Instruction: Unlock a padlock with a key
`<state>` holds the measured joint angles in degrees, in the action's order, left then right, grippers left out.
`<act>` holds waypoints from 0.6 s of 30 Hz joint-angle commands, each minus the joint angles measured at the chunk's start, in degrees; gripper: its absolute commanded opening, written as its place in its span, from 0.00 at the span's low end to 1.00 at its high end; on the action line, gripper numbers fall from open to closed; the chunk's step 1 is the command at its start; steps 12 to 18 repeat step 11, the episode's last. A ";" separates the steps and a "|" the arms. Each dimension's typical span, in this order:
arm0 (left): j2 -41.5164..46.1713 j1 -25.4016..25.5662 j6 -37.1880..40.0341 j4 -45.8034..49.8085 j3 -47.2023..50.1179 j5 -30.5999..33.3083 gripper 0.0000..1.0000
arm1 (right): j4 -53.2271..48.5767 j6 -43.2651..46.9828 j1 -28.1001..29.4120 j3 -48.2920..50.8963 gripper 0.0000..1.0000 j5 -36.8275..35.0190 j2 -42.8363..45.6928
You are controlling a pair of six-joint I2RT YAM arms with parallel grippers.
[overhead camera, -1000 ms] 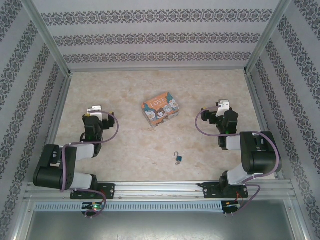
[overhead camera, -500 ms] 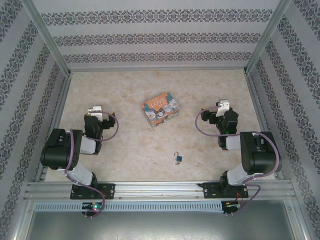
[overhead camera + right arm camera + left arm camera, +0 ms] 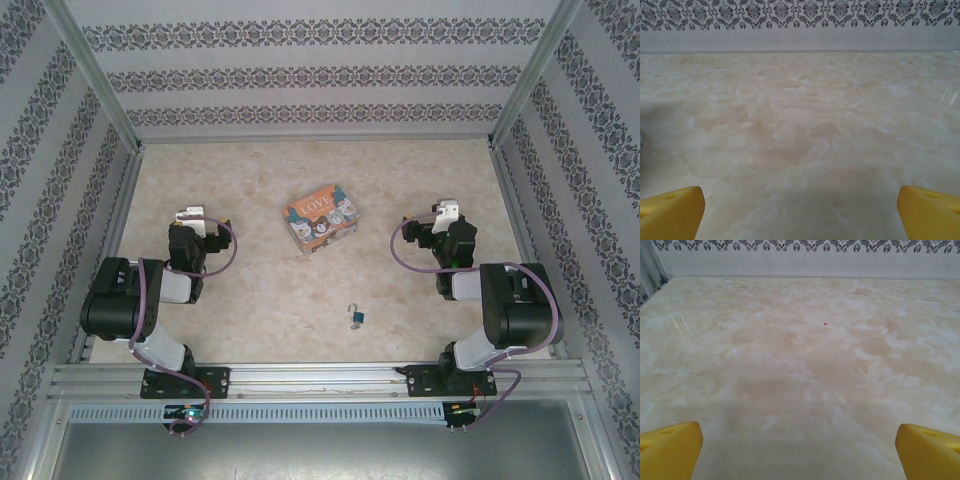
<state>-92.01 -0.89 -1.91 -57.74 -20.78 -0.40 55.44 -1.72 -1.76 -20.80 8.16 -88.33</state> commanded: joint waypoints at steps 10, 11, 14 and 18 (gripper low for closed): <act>0.60 -0.78 0.07 0.89 -0.23 -1.27 0.99 | -0.95 -0.14 1.21 -0.74 0.98 -3.94 0.43; 0.56 -0.78 0.06 0.85 -0.23 -1.27 0.99 | -0.95 -0.15 1.16 -0.74 0.98 -3.94 0.52; 0.56 -0.78 0.06 0.85 -0.23 -1.27 0.99 | -0.95 -0.15 1.16 -0.74 0.98 -3.94 0.52; 0.56 -0.78 0.06 0.85 -0.23 -1.27 0.99 | -0.95 -0.15 1.16 -0.74 0.98 -3.94 0.52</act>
